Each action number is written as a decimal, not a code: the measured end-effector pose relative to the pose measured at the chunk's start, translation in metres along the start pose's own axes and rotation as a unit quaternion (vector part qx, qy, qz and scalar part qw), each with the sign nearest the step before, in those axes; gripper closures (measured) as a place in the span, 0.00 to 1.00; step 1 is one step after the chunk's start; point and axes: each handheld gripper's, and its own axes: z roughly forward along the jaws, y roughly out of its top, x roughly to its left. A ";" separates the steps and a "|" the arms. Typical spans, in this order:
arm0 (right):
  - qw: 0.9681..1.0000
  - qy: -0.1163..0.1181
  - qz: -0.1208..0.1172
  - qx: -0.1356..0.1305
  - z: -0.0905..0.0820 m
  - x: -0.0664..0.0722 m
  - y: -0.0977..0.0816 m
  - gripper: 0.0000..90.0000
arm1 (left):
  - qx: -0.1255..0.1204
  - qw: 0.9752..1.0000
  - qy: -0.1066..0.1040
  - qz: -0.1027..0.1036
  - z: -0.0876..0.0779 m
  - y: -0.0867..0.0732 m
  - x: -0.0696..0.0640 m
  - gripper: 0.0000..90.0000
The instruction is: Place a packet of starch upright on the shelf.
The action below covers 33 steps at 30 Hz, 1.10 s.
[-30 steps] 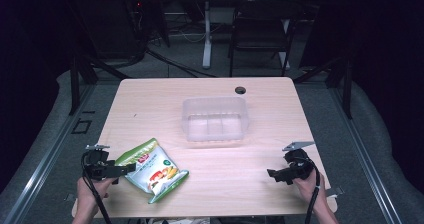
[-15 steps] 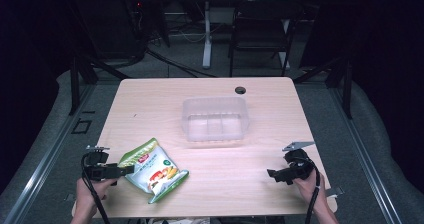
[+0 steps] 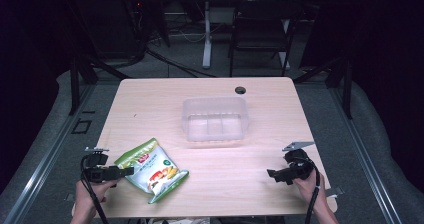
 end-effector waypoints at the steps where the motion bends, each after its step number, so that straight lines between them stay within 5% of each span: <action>1: 1.000 0.000 0.000 0.000 0.000 0.000 0.000 0.03 | -0.002 1.000 -0.001 0.001 0.001 0.001 0.000 0.35; 8: 1.000 0.000 0.000 -0.001 0.001 0.000 0.000 0.03 | -0.017 1.000 -0.001 0.007 0.004 0.004 0.000 0.49; 15: 1.000 0.000 0.000 0.000 0.001 0.000 0.000 0.03 | -0.008 0.999 -0.023 0.028 0.010 0.006 -0.002 0.65; 23: 1.000 -0.001 -0.002 0.000 0.001 0.000 0.000 0.03 | -0.020 0.999 -0.017 0.045 0.011 0.007 -0.006 0.84; 33: 1.000 -0.001 -0.002 0.000 0.002 0.000 0.000 0.03 | -0.024 0.997 -0.013 0.069 0.012 0.010 -0.013 0.96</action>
